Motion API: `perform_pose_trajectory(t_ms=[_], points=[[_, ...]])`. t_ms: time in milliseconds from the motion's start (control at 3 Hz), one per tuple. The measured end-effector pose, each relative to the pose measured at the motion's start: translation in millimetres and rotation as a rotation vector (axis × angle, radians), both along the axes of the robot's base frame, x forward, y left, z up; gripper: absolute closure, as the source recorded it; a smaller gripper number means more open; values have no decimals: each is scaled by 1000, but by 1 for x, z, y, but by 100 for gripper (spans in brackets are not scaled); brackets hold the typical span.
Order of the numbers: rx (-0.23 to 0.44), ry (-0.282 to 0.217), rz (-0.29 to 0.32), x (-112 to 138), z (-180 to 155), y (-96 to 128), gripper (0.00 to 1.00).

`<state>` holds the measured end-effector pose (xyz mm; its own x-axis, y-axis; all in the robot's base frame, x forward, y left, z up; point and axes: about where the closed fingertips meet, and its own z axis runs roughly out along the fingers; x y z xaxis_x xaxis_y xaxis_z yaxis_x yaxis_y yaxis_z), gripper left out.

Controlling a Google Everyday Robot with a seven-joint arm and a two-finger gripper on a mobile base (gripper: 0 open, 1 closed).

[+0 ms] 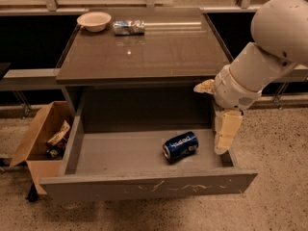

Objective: Pick pepsi can from top drawer and place on counter

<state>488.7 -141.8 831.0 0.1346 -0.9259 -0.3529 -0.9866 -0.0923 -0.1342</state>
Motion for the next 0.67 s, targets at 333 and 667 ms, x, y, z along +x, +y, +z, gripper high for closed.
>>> perform_pose_trajectory(t_ms=[333,667], points=[[-48,-14,10,11,-14,0,0],[-61,-41,72,39,-50,-1,0]])
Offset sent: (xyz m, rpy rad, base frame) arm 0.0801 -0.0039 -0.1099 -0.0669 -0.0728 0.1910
